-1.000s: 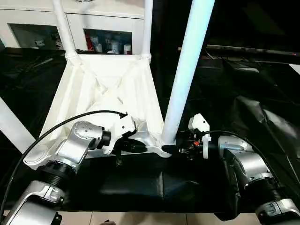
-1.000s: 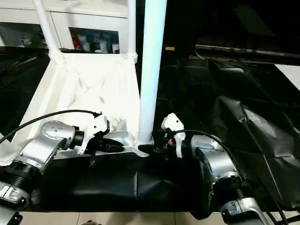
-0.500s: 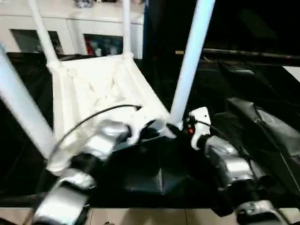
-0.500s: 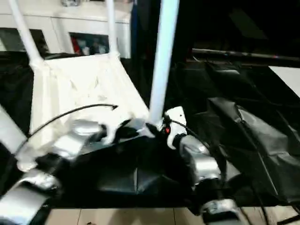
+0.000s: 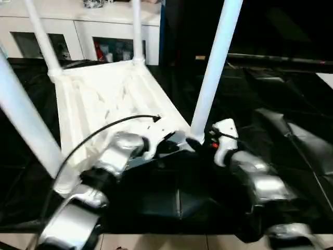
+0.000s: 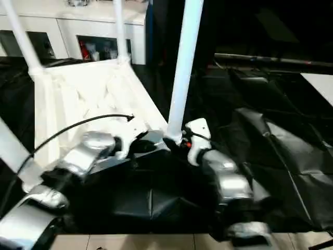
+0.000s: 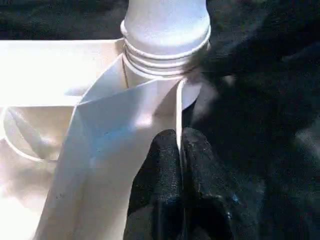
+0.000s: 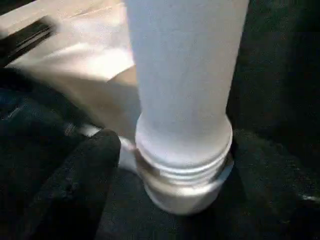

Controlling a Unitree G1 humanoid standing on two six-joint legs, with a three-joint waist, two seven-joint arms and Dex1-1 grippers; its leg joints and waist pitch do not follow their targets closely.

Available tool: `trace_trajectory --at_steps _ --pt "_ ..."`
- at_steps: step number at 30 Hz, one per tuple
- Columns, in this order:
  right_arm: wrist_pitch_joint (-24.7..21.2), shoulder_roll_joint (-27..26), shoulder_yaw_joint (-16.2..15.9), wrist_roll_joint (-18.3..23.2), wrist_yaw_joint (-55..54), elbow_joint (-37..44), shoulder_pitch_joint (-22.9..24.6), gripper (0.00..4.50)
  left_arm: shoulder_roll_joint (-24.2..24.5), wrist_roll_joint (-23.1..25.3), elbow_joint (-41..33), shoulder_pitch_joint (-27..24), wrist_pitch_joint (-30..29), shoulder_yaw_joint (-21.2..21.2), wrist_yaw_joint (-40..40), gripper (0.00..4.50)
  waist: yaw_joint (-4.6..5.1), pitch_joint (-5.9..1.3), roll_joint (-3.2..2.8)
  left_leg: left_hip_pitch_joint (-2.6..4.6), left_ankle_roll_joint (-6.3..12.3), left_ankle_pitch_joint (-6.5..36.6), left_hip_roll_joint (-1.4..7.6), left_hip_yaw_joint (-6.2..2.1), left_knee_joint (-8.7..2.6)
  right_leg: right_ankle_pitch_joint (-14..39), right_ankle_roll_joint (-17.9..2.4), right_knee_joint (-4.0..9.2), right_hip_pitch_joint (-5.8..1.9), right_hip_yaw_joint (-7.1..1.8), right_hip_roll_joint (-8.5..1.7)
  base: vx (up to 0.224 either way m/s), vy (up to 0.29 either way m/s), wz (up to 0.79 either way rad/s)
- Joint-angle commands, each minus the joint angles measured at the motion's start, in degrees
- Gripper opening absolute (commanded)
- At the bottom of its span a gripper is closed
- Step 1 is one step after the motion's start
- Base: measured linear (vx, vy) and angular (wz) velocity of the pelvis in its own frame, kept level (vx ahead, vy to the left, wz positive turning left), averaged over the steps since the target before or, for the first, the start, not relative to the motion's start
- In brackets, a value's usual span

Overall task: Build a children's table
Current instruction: Rotate leg to tighten

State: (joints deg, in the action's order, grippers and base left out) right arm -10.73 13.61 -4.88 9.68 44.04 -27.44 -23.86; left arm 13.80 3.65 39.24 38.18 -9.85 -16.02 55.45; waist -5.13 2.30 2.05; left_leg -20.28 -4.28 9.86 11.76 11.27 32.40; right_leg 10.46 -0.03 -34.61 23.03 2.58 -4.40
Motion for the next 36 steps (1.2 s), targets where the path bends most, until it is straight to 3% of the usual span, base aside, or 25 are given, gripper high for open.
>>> trace_trajectory --at_steps 1,3,4,9,10,16,30,33,36 --pt "-0.64 -0.7 -2.97 1.5 4.55 2.48 0.29 4.05 -0.65 -0.15 0.42 -1.04 0.75 -1.58 1.69 0.0 -0.11 -3.01 0.26 0.05 2.46 13.57 1.33 -0.73 -3.4 13.87 -9.86 4.63 -2.35 -2.12 -3.38 0.0 0.0 0.0" --pt "-0.39 2.76 -4.14 1.86 10.09 3.8 0.83 4.05 2.18 -2.82 -4.21 -3.33 1.38 -1.6 8.58 0.0 -0.12 -3.02 0.27 -0.12 2.36 12.92 1.57 -0.84 -3.44 12.92 -10.51 4.31 -2.62 -2.05 -3.48 0.0 0.0 0.0" --pt "-0.06 3.58 -3.98 1.9 11.58 3.56 0.62 4.05 3.4 -3.98 -6.46 -4.22 0.22 -1.63 11.29 0.0 0.05 -3.0 0.13 0.05 2.27 13.41 1.65 -0.8 -3.47 12.47 -11.1 4.21 -2.36 -2.06 -3.37 0.0 0.0 0.0" --pt "-0.23 4.96 -4.23 2.09 15.0 4.0 0.2 4.05 6.34 -5.83 -10.94 -6.15 -1.17 -2.25 16.8 0.0 -0.21 -3.19 -0.14 0.47 2.39 11.93 1.77 -0.48 -3.29 7.56 -13.41 3.7 -2.22 -2.06 -3.15 0.0 0.0 0.0" --pt "-0.32 5.28 -4.48 2.08 15.73 4.11 0.06 4.05 6.92 -6.14 -11.73 -6.51 -1.39 -2.2 17.68 0.0 -0.3 -3.21 -0.12 0.26 2.44 11.08 1.77 -0.49 -3.3 6.36 -13.67 3.46 -2.43 -2.0 -3.17 0.0 0.0 0.0" --pt "0.27 5.39 -5.15 1.9 16.78 3.43 -0.21 4.05 7.59 -6.28 -12.86 -7.11 -1.73 -2.01 18.28 0.0 -0.54 -3.14 0.1 0.24 1.94 11.64 1.65 -0.44 -3.25 8.69 -12.72 3.68 -2.52 -2.06 -3.41 0.0 0.0 0.0" --pt "0.62 4.43 -5.32 1.32 16.02 2.36 0.29 2.93 7.19 -5.09 -12.62 -7.21 -2.64 -1.6 16.28 0.0 -0.47 -3.24 0.06 0.19 2.14 10.22 1.58 -0.47 -3.11 7.2 -12.74 3.46 -2.57 -2.02 -3.25 0.0 0.0 0.0" --pt "2.05 2.37 -4.19 0.12 10.01 -0.36 0.34 2.76 5.37 -2.96 -9.21 -5.93 -2.52 -1.41 11.2 0.0 -0.25 -3.04 0.11 0.15 1.4 11.82 1.46 -0.49 -3.21 9.81 -12.34 3.82 -2.4 -2.05 -3.35 0.0 0.0 0.0" --pt "2.31 -0.2 -2.48 -1.5 1.45 -3.87 -0.31 2.75 3.14 -0.74 -5.39 -4.24 -2.59 -1.52 5.57 0.0 0.16 -2.76 0.26 0.5 -0.22 16.08 1.31 -0.76 -3.49 19.54 -9.74 4.86 -2.23 -2.01 -3.6 0.0 0.0 0.0"
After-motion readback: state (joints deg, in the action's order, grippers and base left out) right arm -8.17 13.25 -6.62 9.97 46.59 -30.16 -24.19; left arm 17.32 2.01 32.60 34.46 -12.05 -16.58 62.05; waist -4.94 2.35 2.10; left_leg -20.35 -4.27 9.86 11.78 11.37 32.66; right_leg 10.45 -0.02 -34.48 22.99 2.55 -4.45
